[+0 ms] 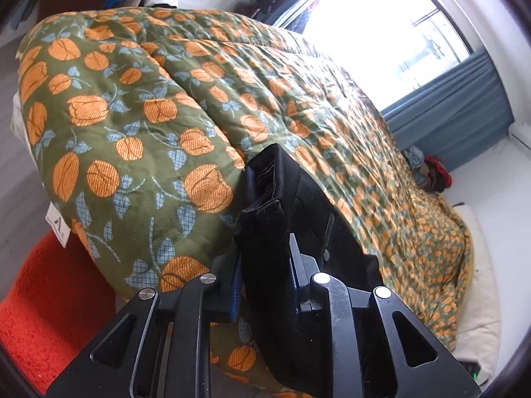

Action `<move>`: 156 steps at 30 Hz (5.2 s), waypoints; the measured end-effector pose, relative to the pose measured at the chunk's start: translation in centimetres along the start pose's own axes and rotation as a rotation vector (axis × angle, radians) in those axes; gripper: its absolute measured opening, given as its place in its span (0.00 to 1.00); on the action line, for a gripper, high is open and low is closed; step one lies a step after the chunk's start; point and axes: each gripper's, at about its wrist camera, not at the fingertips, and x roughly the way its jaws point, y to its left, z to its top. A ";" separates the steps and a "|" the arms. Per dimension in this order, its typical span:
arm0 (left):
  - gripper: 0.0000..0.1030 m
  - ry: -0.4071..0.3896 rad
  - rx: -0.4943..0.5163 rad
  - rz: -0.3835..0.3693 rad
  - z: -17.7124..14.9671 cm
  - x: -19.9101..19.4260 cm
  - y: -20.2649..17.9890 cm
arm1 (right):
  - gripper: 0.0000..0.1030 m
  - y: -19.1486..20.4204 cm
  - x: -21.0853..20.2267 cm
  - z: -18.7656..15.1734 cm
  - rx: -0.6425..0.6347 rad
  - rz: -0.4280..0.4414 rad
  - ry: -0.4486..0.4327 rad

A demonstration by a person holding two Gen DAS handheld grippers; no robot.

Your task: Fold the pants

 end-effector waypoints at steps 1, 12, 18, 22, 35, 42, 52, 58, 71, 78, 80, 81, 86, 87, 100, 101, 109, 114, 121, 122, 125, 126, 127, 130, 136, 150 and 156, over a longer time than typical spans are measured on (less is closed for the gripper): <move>0.21 -0.003 0.006 -0.004 -0.1 -0.3 -0.1 | 0.71 0.3 2.0 0.9 0.006 0.009 0.014; 0.20 -0.044 0.452 -0.072 -3.5 -6.0 -14.6 | 0.71 -2.6 -0.5 0.3 0.091 -0.005 -0.065; 0.22 0.071 0.761 -0.230 -13.4 -3.7 -28.3 | 0.73 -7.0 -11.9 -3.7 0.087 -0.253 -0.302; 0.64 0.307 0.869 -0.260 -22.7 3.3 -32.8 | 0.73 -9.8 -15.7 -6.3 0.142 -0.347 -0.401; 0.70 0.186 0.827 -0.031 -16.6 1.4 -23.9 | 0.73 -13.7 -15.7 -6.8 0.340 -0.136 -0.358; 0.46 0.290 0.880 0.051 -19.5 6.4 -19.9 | 0.72 -12.7 -8.0 -0.5 0.202 -0.032 -0.098; 0.50 0.273 0.855 0.051 -20.3 7.9 -19.9 | 0.72 -8.3 -1.7 0.8 -0.262 -0.142 0.238; 0.52 0.279 0.838 0.055 -20.4 8.5 -19.9 | 0.68 -8.8 -0.8 2.6 -0.304 -0.073 0.358; 0.57 0.290 0.824 0.082 -19.9 8.9 -20.0 | 0.53 -10.0 2.5 3.4 -0.231 0.026 0.500; 0.60 0.300 0.759 0.046 -17.7 6.8 -20.2 | 0.24 -5.0 -1.8 2.5 -0.348 -0.114 0.385; 0.62 0.280 0.749 0.016 -16.9 5.4 -20.8 | 0.22 -3.9 -4.4 2.9 -0.336 -0.084 0.330; 0.64 0.272 0.748 0.004 -16.7 4.8 -21.0 | 0.22 -3.8 -5.6 3.1 -0.328 -0.068 0.306; 0.74 0.220 0.762 -0.064 -16.0 1.7 -22.3 | 0.21 -4.6 -11.8 3.6 -0.221 -0.035 0.215; 0.74 0.220 0.766 -0.071 -16.1 1.5 -22.5 | 0.21 -4.9 -12.4 3.2 -0.209 -0.047 0.214; 0.75 0.315 0.894 -0.015 -20.9 4.6 -23.6 | 0.22 -15.4 -12.5 -2.4 0.049 -0.223 0.283; 0.75 0.318 0.902 -0.009 -21.2 4.7 -23.7 | 0.27 -15.2 -12.6 -2.3 0.037 -0.235 0.281; 0.75 0.357 0.937 0.047 -23.5 6.4 -24.2 | 0.33 -9.4 -16.3 2.6 -0.204 -0.405 0.062; 0.75 0.398 1.003 0.123 -25.8 7.5 -24.1 | 0.33 -11.5 -11.0 4.2 -0.183 -0.434 0.069; 0.75 0.411 0.981 0.118 -25.8 6.7 -23.9 | 0.31 -13.1 -11.8 1.9 -0.110 -0.489 0.054; 0.76 0.411 0.976 0.127 -26.0 6.9 -23.9 | 0.31 -11.6 -12.9 1.4 -0.134 -0.473 0.032; 0.79 0.404 0.971 0.145 -26.3 7.3 -24.0 | 0.31 -8.4 -14.8 -0.8 -0.167 -0.429 0.012; 0.80 0.402 0.974 0.148 -26.4 7.5 -24.1 | 0.31 -7.9 -14.9 -1.7 -0.167 -0.422 0.020; 0.81 0.400 0.983 0.154 -26.6 7.6 -24.2 | 0.31 -7.6 -14.5 -2.4 -0.162 -0.419 0.033; 0.83 0.398 0.994 0.162 -26.8 7.8 -24.2 | 0.32 -9.5 -12.1 -5.3 -0.108 -0.478 0.122; 0.83 0.408 1.005 0.175 -27.0 7.9 -24.1 | 0.34 -10.4 -10.8 -7.0 -0.084 -0.520 0.118; 0.85 0.454 1.000 0.156 -26.4 7.4 -23.7 | 0.35 -10.9 -12.4 -7.2 0.001 -0.451 0.084; 0.86 0.445 0.869 0.116 -20.9 6.5 -21.4 | 0.66 -12.8 -19.2 -6.2 0.172 -0.331 -0.079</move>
